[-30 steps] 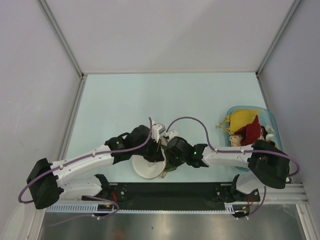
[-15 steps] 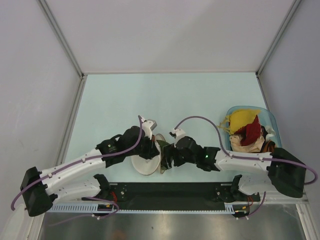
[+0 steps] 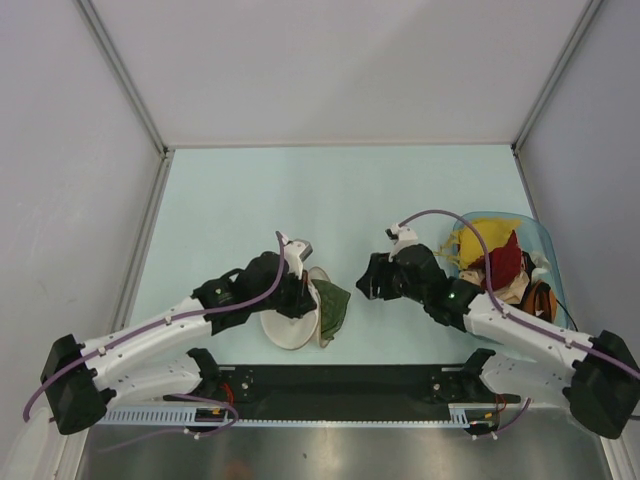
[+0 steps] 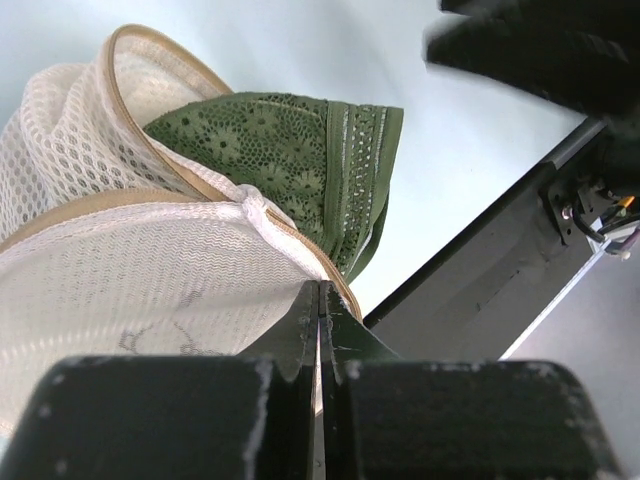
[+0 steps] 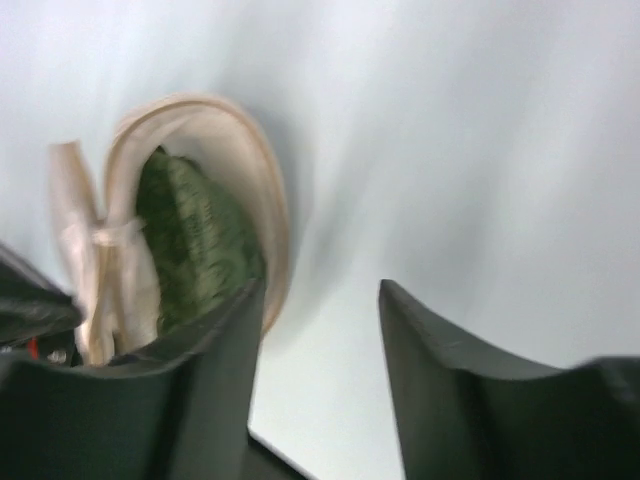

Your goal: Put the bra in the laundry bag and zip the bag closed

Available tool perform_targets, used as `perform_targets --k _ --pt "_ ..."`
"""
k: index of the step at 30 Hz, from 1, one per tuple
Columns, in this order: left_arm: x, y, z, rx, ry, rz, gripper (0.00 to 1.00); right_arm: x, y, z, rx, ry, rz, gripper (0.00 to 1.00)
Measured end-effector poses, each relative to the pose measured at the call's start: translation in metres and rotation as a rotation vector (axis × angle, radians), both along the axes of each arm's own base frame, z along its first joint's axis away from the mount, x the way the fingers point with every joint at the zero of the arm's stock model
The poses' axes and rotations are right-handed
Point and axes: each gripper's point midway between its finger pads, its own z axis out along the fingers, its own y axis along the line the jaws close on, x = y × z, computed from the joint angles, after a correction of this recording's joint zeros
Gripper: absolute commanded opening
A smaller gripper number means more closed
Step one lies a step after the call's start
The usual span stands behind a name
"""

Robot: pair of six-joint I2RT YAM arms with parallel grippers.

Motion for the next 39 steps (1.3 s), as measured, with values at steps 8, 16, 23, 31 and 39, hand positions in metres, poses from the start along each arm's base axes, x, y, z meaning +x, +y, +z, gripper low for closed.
perform_targets --k 8,16,23,31,39 --pt "-0.003 -0.001 -0.002 -0.002 0.011 -0.012 0.00 0.040 0.017 -0.047 -0.097 0.021 0.070 0.57" --pt "-0.003 0.000 -0.002 -0.002 0.012 -0.012 0.00 0.032 0.055 -0.053 -0.039 0.004 0.288 0.67" --pt "-0.004 -0.001 -0.002 -0.004 0.014 -0.015 0.00 0.018 0.084 -0.078 -0.036 0.046 0.394 0.58" --pt "-0.004 0.004 0.004 -0.012 -0.003 -0.003 0.00 0.022 0.088 -0.084 -0.071 0.028 0.361 0.00" --pt "0.008 0.036 -0.005 0.074 0.000 0.157 0.09 0.015 0.075 -0.058 -0.084 0.012 0.282 0.00"
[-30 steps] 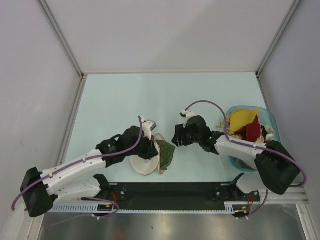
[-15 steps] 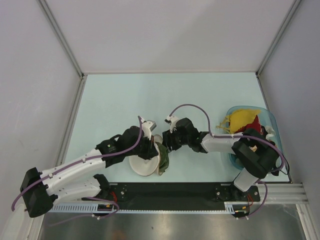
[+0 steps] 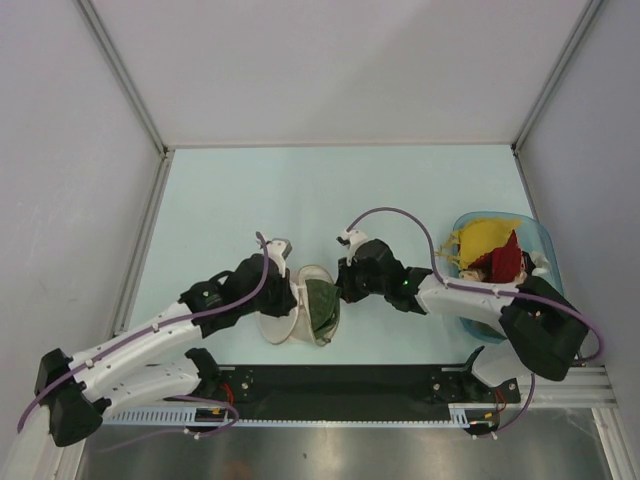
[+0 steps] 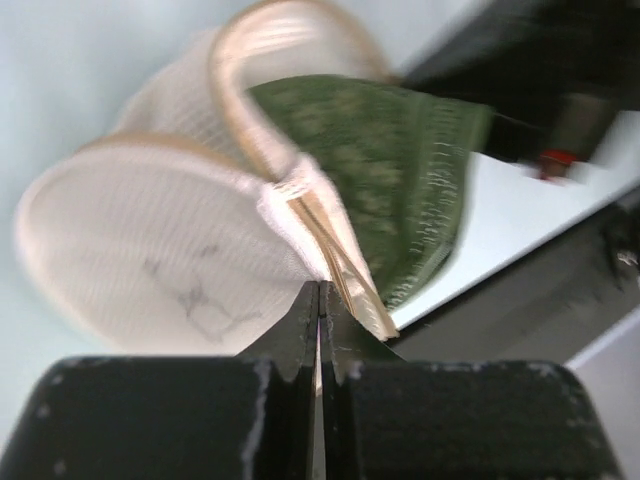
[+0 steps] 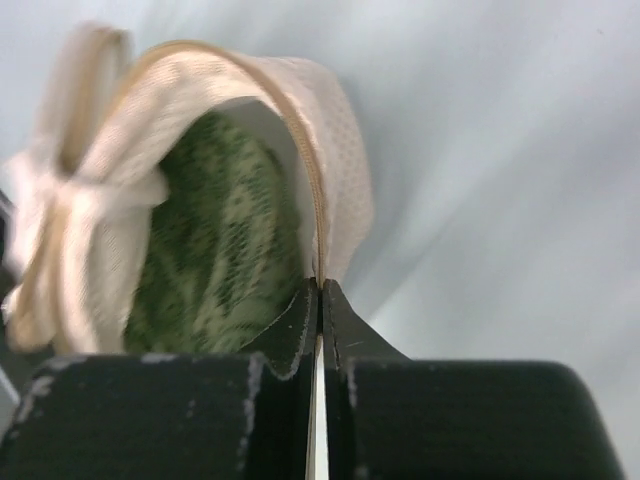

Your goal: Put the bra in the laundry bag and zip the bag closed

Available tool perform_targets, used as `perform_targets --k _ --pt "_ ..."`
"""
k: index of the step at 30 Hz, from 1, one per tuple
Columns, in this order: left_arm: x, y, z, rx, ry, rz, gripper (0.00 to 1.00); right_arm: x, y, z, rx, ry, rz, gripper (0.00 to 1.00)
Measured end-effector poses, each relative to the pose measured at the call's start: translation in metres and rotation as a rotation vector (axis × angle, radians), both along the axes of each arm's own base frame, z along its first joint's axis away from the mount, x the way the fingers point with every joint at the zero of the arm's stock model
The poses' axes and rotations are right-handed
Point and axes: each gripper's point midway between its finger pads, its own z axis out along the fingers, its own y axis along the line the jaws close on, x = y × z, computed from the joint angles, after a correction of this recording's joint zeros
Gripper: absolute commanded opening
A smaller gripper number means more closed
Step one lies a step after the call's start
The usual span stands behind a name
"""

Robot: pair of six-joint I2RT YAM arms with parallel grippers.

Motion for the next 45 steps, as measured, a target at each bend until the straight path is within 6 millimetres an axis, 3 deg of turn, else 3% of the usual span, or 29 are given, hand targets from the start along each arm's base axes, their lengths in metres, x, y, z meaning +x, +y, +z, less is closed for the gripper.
perform_targets --k 1,4,5,8,11,13,16,19,22,24,29,40,43,45 --pt "0.001 0.006 -0.002 0.018 0.003 0.024 0.22 -0.004 -0.001 0.005 -0.002 -0.002 -0.006 0.00" --pt "0.003 0.021 -0.004 0.055 -0.002 0.084 0.45 -0.018 -0.002 0.018 -0.005 0.006 -0.021 0.00" --pt "0.003 0.024 -0.001 0.053 -0.011 0.099 0.47 -0.022 -0.002 0.020 -0.009 0.011 -0.025 0.00" --pt "0.005 0.030 0.017 0.018 -0.059 0.119 0.46 -0.032 -0.005 0.019 -0.031 0.038 -0.041 0.00" --pt "0.010 0.024 0.053 -0.056 -0.121 0.117 0.38 -0.034 -0.011 0.014 -0.053 0.066 -0.072 0.00" --pt "0.013 0.013 0.076 -0.116 -0.149 0.097 0.31 -0.036 -0.014 0.011 -0.068 0.082 -0.088 0.00" --pt "0.012 -0.012 0.089 -0.196 -0.143 0.030 0.21 -0.037 -0.016 0.013 -0.080 0.101 -0.112 0.00" --pt "0.008 -0.038 0.072 -0.209 -0.081 -0.041 0.17 -0.039 -0.013 0.020 -0.066 0.110 -0.127 0.00" --pt "0.000 -0.055 0.031 -0.170 0.025 -0.085 0.13 -0.044 -0.012 0.027 -0.048 0.119 -0.139 0.00" --pt "-0.007 -0.056 -0.005 -0.127 0.103 -0.087 0.09 -0.048 -0.011 0.032 -0.038 0.130 -0.149 0.00" --pt "-0.012 -0.048 -0.050 -0.059 0.188 -0.030 0.07 -0.061 -0.011 0.041 -0.018 0.177 -0.172 0.00" --pt "0.026 -0.047 -0.088 0.000 0.184 0.110 0.09 -0.084 -0.032 0.112 0.180 0.207 -0.249 0.00" --pt "0.034 -0.051 -0.079 -0.014 0.151 0.117 0.20 -0.083 -0.040 0.114 0.181 0.211 -0.278 0.00" --pt "0.037 -0.053 -0.072 -0.026 0.131 0.108 0.36 -0.082 -0.042 0.114 0.179 0.211 -0.285 0.00"
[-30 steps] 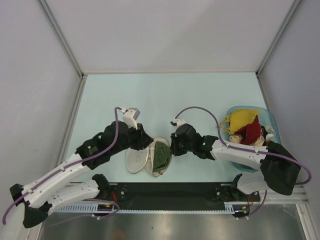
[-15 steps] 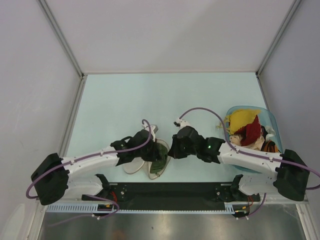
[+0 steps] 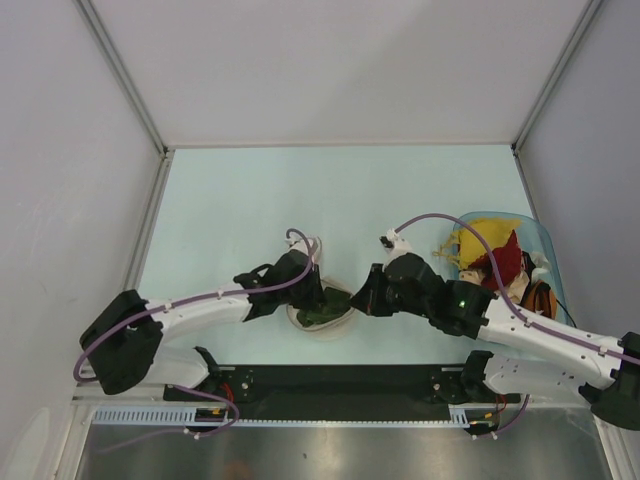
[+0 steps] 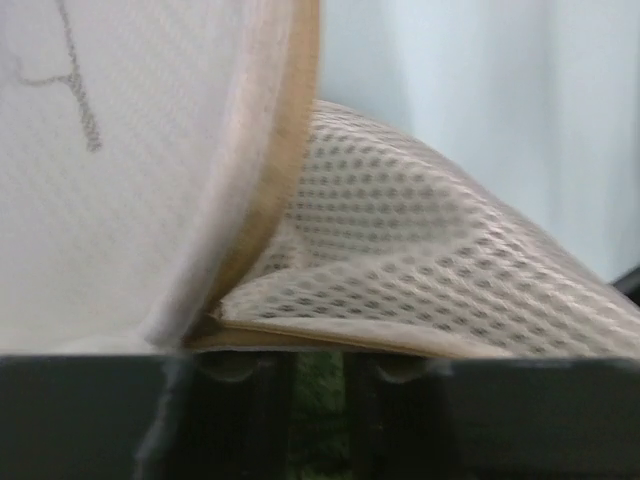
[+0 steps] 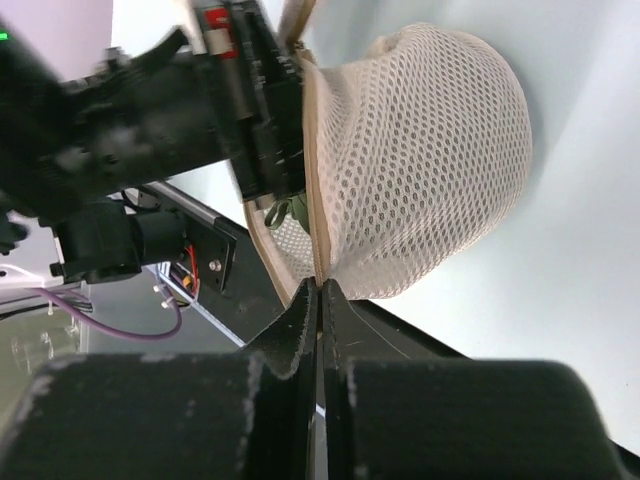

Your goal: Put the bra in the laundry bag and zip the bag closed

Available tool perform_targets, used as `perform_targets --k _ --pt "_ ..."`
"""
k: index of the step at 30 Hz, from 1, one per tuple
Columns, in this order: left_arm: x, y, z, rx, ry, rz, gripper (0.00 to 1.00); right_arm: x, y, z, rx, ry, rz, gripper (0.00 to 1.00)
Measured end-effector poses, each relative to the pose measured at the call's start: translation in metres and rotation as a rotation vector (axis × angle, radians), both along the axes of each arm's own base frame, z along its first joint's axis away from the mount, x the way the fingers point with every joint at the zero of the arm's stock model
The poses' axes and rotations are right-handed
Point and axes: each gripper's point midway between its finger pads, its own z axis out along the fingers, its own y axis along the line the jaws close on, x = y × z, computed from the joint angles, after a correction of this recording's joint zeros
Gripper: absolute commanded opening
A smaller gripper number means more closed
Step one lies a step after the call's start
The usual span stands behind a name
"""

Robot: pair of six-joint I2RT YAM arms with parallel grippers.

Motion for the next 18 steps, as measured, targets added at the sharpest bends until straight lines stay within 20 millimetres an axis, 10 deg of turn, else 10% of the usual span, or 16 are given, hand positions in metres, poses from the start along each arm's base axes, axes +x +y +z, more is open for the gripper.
perform_targets --k 5,12,18 --pt "-0.010 -0.003 0.033 -0.060 -0.056 -0.067 0.58 0.002 -0.001 -0.006 -0.020 0.002 0.000 0.00" --pt "-0.023 0.020 0.099 -0.146 -0.176 -0.058 0.61 0.002 -0.001 -0.014 -0.054 0.003 0.011 0.00" --pt "-0.034 0.043 0.086 -0.086 -0.133 -0.015 0.65 0.000 -0.002 -0.011 -0.047 -0.005 0.018 0.00"
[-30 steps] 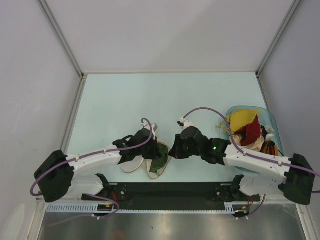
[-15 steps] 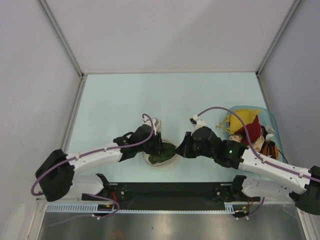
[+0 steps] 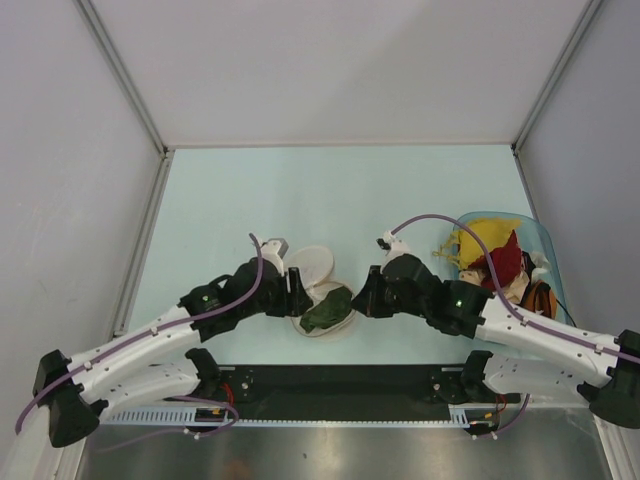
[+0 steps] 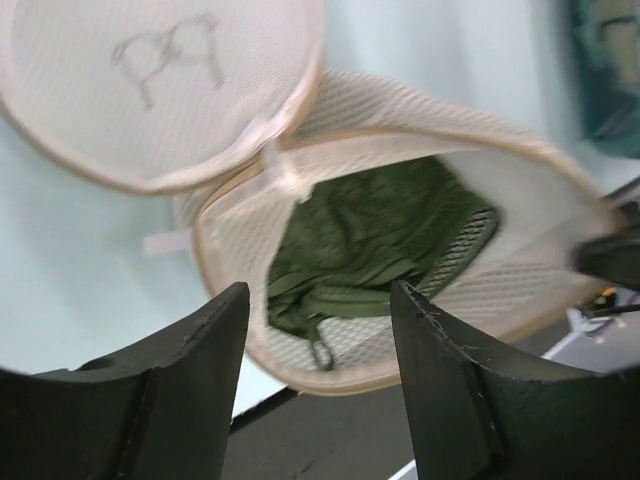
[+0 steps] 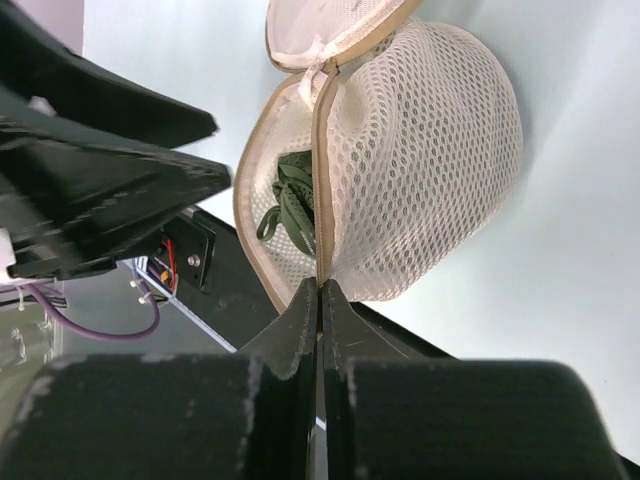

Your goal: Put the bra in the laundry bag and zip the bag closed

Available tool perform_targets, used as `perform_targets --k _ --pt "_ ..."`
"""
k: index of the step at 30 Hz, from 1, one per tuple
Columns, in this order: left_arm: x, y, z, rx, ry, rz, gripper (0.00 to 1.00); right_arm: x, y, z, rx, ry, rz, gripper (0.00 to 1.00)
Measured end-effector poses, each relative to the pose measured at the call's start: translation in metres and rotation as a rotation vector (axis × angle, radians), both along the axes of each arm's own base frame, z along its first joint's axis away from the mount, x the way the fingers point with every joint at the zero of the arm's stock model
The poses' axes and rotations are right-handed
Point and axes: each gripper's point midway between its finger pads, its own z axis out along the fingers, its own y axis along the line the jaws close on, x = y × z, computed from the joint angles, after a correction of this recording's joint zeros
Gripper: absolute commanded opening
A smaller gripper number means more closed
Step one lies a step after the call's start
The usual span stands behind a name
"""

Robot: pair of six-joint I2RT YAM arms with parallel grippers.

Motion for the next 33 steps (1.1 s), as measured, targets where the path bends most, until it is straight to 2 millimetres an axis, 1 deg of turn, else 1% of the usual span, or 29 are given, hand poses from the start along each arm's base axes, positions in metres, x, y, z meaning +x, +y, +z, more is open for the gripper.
perform_targets --k 2,6,10,13,14,16,17,19,20,22,24,25,27,29,31,33 --pt "-0.004 0.008 -0.019 0.039 0.052 0.037 0.66 -0.001 0.000 0.002 0.004 -0.004 0.002 0.00" --pt "-0.010 0.025 -0.049 0.086 0.128 0.117 0.67 -0.003 0.000 0.004 0.010 -0.012 0.009 0.00" --pt "-0.008 0.033 -0.063 0.082 0.166 0.183 0.66 -0.007 0.001 0.007 0.016 -0.017 0.021 0.00" --pt "-0.004 0.031 -0.071 0.067 0.189 0.200 0.56 -0.009 0.001 0.009 0.023 -0.023 0.025 0.00" --pt "-0.004 0.028 -0.075 0.060 0.201 0.198 0.48 -0.009 0.000 0.010 0.025 -0.025 0.023 0.00" --pt "-0.002 0.024 -0.084 0.051 0.227 0.194 0.38 -0.009 -0.001 0.010 0.025 -0.028 0.021 0.00" --pt "-0.002 0.021 -0.087 0.044 0.238 0.188 0.24 -0.009 -0.001 0.010 0.025 -0.028 0.021 0.00" --pt "-0.001 0.018 -0.091 0.035 0.254 0.177 0.12 -0.009 -0.001 0.010 0.022 -0.029 0.019 0.00" --pt "0.001 0.016 -0.090 0.030 0.251 0.170 0.01 -0.009 -0.002 0.009 0.020 -0.030 0.017 0.00" --pt "0.004 0.012 -0.084 0.017 0.240 0.153 0.00 -0.009 -0.004 0.004 0.011 -0.027 0.014 0.00" --pt "0.010 0.006 -0.072 0.002 0.209 0.130 0.00 -0.008 -0.005 0.001 0.002 -0.027 0.009 0.00" --pt "0.013 0.003 -0.061 -0.009 0.189 0.120 0.00 -0.008 -0.006 0.000 0.000 -0.027 0.007 0.00" --pt "0.023 -0.004 -0.034 -0.046 0.124 0.103 0.00 -0.006 -0.007 -0.001 -0.004 -0.031 0.001 0.00" --pt "0.028 -0.006 -0.006 -0.086 0.060 0.095 0.00 -0.002 -0.009 -0.001 -0.013 -0.037 -0.005 0.00" --pt "0.030 -0.004 0.025 -0.132 -0.010 0.093 0.00 0.003 -0.012 -0.001 -0.027 -0.041 -0.021 0.00" --pt "0.027 0.000 0.040 -0.162 -0.043 0.096 0.00 0.009 -0.016 0.001 -0.035 -0.052 -0.035 0.00"
